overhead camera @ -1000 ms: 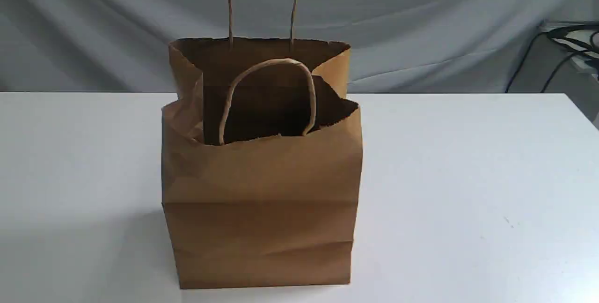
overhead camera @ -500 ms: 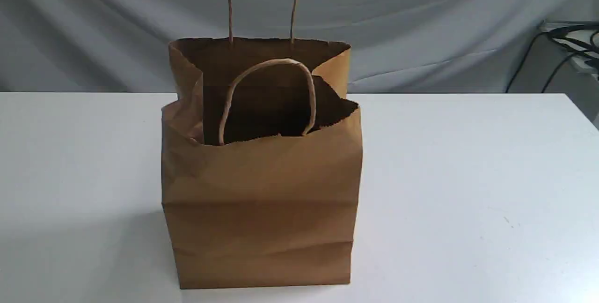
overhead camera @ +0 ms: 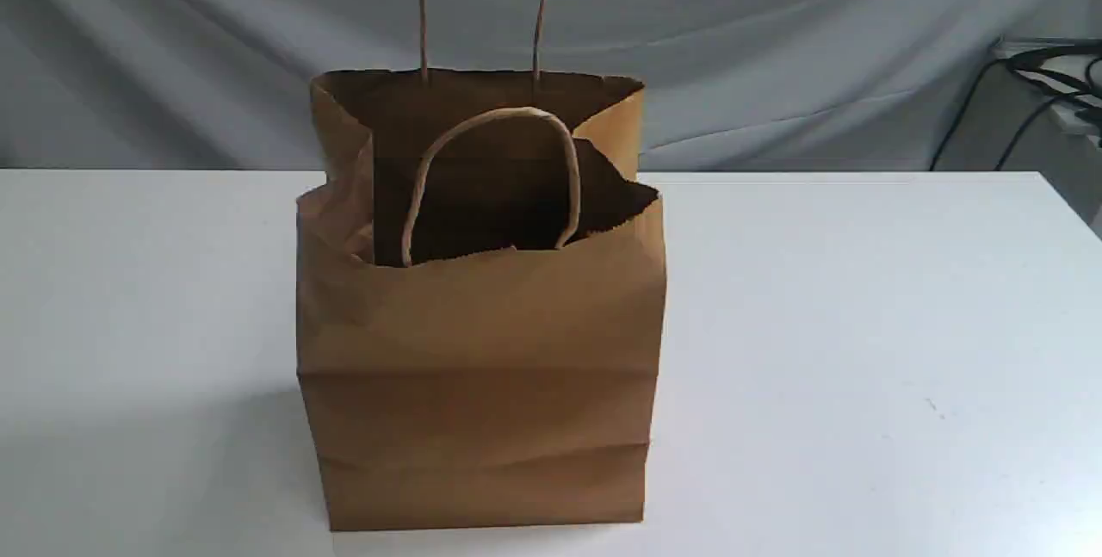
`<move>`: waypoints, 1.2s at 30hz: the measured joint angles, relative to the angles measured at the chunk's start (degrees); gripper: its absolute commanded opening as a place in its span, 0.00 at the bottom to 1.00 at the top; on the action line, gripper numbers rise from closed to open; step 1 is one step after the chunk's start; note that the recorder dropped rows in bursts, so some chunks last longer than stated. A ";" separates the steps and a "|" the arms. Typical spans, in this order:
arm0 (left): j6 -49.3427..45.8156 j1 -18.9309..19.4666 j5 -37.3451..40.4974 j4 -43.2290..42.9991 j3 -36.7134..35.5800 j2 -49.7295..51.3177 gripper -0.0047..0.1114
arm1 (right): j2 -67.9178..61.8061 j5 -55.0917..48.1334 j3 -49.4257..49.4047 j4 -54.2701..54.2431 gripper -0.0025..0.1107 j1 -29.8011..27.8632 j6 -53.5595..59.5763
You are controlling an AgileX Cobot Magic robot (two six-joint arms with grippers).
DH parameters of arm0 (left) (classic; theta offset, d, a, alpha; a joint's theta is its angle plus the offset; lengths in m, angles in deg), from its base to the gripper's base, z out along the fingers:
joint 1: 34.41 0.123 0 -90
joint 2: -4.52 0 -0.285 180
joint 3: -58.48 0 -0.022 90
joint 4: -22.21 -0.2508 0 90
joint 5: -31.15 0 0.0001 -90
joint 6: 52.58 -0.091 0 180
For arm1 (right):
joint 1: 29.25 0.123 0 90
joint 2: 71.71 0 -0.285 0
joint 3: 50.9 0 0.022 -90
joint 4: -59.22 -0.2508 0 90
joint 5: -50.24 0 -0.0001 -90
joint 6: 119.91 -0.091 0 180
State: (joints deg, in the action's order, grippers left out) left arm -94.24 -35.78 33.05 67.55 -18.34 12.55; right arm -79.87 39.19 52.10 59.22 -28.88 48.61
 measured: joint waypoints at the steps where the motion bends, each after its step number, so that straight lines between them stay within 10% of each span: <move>1: -0.16 0.00 -0.03 -0.87 0.00 0.00 0.04 | 0.00 0.00 0.00 0.00 0.02 0.00 0.00; 8: 1.22 0.00 -0.24 -5.53 0.00 0.00 0.04 | 0.00 0.00 0.00 0.00 0.02 0.00 0.00; 17: 29.69 0.00 1.04 -36.01 0.00 0.00 0.04 | 0.00 0.00 0.00 0.00 0.02 0.00 0.00; 36: 44.08 0.00 8.79 -46.73 -0.18 0.00 0.04 | 0.00 0.00 0.00 0.00 0.02 0.00 0.00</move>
State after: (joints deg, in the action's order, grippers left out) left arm -50.16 -35.78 41.84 20.83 -18.52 12.55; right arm -79.87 39.19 52.10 59.22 -28.88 48.61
